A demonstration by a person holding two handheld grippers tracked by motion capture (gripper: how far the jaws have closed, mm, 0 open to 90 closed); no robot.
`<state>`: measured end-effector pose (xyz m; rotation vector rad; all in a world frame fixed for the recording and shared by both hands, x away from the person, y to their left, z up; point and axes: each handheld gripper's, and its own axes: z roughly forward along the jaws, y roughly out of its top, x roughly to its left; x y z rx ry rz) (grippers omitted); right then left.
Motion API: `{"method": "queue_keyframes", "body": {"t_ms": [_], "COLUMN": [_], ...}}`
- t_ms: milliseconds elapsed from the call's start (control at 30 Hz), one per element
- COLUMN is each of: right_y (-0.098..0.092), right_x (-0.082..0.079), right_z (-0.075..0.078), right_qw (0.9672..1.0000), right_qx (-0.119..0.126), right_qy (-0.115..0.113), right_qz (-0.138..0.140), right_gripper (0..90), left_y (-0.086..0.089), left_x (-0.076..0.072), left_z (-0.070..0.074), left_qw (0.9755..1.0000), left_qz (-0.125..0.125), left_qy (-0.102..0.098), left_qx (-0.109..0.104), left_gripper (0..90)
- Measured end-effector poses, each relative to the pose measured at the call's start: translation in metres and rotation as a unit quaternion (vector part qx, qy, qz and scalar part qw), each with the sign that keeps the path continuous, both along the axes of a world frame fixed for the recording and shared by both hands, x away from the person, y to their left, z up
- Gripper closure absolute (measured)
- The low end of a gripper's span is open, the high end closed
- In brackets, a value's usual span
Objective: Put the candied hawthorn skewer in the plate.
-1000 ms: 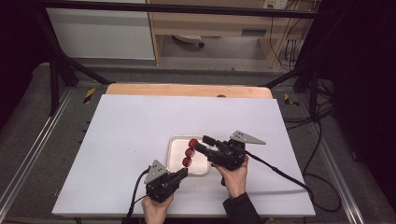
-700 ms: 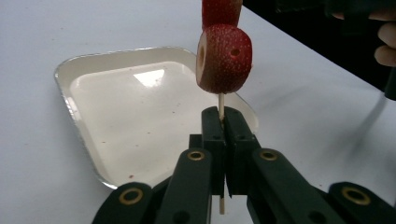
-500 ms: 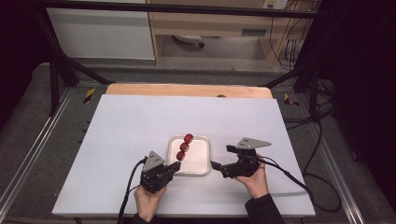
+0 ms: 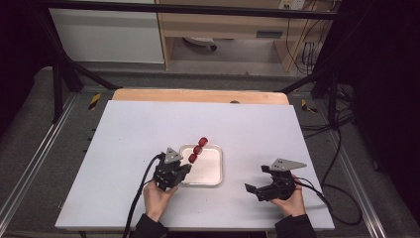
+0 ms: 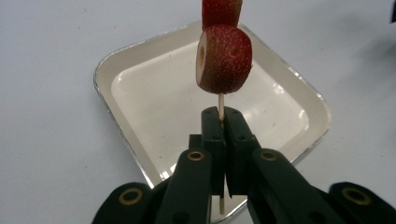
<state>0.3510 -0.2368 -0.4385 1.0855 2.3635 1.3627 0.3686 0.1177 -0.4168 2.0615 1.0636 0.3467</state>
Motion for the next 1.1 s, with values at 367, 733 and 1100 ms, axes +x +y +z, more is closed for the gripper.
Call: {"method": "queue_keyframes", "body": {"t_ms": [367,733,1100], "right_y": [-0.010,-0.011,-0.012], "right_x": [-0.002,-0.002,-0.003], "right_z": [-0.009,-0.010,-0.009], "right_qw": [0.9995,0.9994,0.9996], "right_qx": [-0.023,-0.026,-0.024], "right_qy": [0.020,0.022,0.016], "right_qz": [0.000,0.001,-0.002], "right_gripper": [0.5,0.5,0.4], "left_y": [-0.011,-0.019,0.008], "left_x": [0.011,0.013,-0.001], "left_z": [-0.017,-0.018,-0.004], "left_qw": [0.9968,0.9948,0.9987], "left_qz": [0.006,0.010,-0.033], "left_qy": [0.049,0.057,0.007], "left_qx": [0.063,0.084,0.038], "left_gripper": [87.8,84.5,48.3]}}
